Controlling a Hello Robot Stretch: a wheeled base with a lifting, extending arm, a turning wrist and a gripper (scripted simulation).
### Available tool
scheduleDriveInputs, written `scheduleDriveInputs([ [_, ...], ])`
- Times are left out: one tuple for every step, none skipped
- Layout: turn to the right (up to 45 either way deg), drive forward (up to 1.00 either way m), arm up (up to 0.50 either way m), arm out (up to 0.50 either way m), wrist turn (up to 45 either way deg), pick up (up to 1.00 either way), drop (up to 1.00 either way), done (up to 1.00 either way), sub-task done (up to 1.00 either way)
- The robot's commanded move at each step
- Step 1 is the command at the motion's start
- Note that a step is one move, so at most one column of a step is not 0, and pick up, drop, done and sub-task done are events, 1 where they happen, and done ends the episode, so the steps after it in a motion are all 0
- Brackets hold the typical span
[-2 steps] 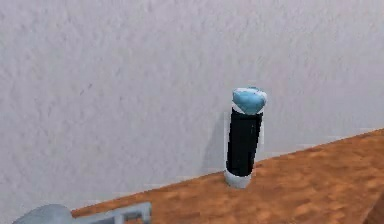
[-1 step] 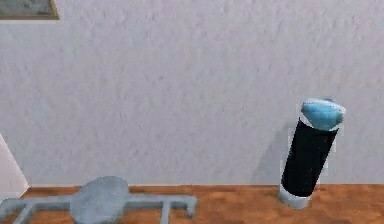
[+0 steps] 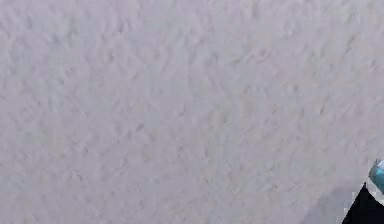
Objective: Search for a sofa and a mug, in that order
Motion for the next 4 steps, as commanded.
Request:
scheduleDriveInputs([
  [45.0,0.00,0.00,0.00,0.0,0.00,0.00,0.00,0.00],
  [45.0,0.00,0.00,0.00,0.0,0.00,0.00,0.00,0.00],
  [6.0,0.00,0.00,0.00,0.0,0.00,0.00,0.00,0.00],
  [0.0,0.70,0.00,0.00,0.0,0.00,0.00,0.00,0.00],
])
